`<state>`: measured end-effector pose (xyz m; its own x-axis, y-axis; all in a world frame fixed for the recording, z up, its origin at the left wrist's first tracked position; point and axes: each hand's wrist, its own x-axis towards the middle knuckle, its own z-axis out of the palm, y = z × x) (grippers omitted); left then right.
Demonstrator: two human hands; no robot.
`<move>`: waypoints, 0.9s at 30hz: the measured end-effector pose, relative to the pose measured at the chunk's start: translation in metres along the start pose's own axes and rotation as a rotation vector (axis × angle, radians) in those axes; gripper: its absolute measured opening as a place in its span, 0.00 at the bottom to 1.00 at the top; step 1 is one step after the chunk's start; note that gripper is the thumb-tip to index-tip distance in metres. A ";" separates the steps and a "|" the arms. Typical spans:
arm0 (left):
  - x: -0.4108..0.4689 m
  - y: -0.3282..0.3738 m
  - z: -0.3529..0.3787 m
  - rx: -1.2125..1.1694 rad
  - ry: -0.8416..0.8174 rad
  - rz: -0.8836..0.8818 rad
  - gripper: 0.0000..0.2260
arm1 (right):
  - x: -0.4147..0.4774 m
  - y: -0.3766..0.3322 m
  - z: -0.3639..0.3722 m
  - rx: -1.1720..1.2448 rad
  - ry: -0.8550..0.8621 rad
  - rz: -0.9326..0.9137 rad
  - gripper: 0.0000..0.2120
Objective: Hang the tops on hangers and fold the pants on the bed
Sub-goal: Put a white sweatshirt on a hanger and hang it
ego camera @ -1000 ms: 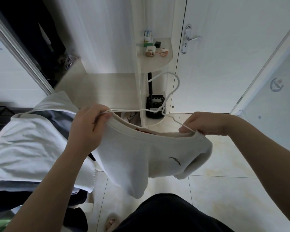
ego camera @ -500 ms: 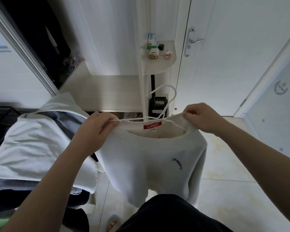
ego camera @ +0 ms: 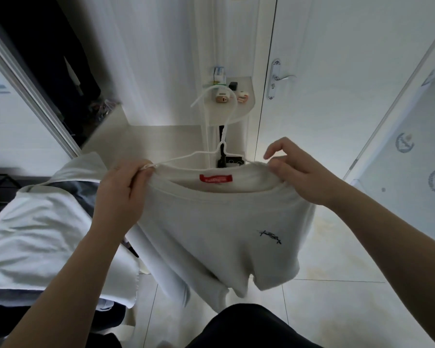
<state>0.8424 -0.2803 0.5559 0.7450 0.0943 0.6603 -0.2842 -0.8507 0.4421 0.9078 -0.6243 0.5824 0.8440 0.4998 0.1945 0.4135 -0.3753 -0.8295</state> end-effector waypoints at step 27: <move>0.054 -0.019 -0.011 -0.216 -0.254 -0.089 0.19 | -0.011 0.007 0.017 -0.107 0.279 -0.104 0.09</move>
<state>0.8813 -0.2538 0.5901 0.8916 0.0083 0.4528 -0.3122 -0.7130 0.6279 0.8958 -0.6189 0.5655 0.8503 0.3117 0.4241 0.5238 -0.4210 -0.7406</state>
